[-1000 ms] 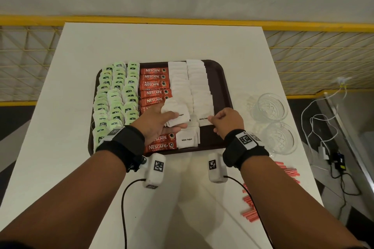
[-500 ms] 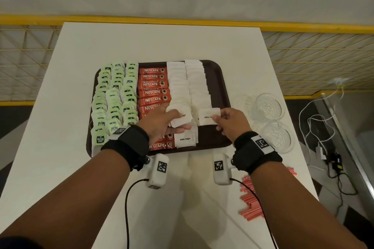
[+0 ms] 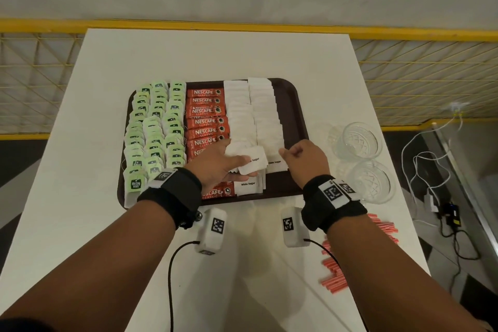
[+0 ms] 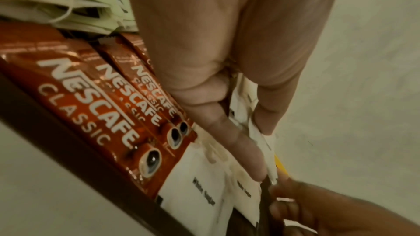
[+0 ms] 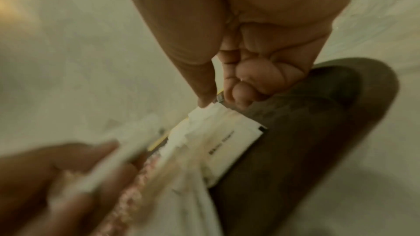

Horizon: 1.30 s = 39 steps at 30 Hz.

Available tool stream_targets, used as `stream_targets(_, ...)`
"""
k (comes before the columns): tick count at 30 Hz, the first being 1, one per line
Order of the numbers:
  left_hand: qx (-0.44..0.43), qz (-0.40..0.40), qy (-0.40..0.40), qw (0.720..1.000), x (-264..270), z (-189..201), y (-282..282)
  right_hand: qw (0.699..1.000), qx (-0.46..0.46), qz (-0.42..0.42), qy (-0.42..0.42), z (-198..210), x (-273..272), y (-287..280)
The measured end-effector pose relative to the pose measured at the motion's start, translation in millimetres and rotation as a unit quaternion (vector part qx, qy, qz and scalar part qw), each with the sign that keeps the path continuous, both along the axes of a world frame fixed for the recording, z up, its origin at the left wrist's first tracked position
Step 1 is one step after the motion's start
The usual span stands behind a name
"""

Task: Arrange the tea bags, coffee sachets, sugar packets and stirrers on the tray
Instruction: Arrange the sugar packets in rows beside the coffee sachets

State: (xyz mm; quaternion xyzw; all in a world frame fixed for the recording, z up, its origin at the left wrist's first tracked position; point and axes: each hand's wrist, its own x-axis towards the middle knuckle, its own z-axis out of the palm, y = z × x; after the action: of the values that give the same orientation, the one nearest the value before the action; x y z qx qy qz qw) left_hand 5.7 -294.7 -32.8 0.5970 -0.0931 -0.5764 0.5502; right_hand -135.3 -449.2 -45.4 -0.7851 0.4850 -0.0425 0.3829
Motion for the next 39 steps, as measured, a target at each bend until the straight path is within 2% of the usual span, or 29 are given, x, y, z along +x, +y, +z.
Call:
stream_targets(3, 0.002, -0.024, -0.034, 0.999, -7, 0, -6, 0.986, 0.152, 0.048, -0.044, 19, 0, 5)
stream_targets(5, 0.008, -0.032, -0.050, 0.998, -11, 1, -11, 0.976, 0.191, 0.085, -0.054, 24, -3, 7)
stream_targets(9, 0.004, -0.017, -0.040, 0.999, -11, 3, -12, 0.982, 0.172, 0.026, -0.074, 14, -13, 0)
stream_targets(13, 0.016, 0.010, -0.018, 1.000, -6, 6, -5, 0.986, 0.156, -0.024, -0.052, 0, -21, -5)
stream_targets(16, 0.022, 0.035, 0.019, 0.999, -4, 6, -2, 0.991, 0.129, -0.019, -0.027, -7, -18, -2)
stream_targets(21, 0.016, 0.003, -0.017, 1.000, -10, 5, 2, 0.997, 0.071, -0.018, 0.013, -14, -12, 4)
stream_targets(24, 0.014, -0.005, -0.024, 1.000, -12, 2, 2, 1.000, 0.005, -0.012, -0.002, -9, -14, 5)
stream_targets(25, 0.012, -0.010, -0.029, 0.999, -13, 2, 2, 1.000, 0.012, 0.005, -0.015, -4, -14, 7)
stream_targets(30, 0.009, -0.037, -0.058, 0.998, -24, 0, -3, 0.978, 0.166, 0.108, -0.073, 19, -12, 16)
stream_targets(35, 0.021, -0.035, -0.062, 0.997, -23, -1, -4, 0.983, 0.154, 0.061, -0.076, 14, -26, 5)
stream_targets(39, 0.035, -0.014, -0.044, 0.998, -13, -1, 1, 0.990, 0.134, 0.029, -0.044, 4, -36, -5)
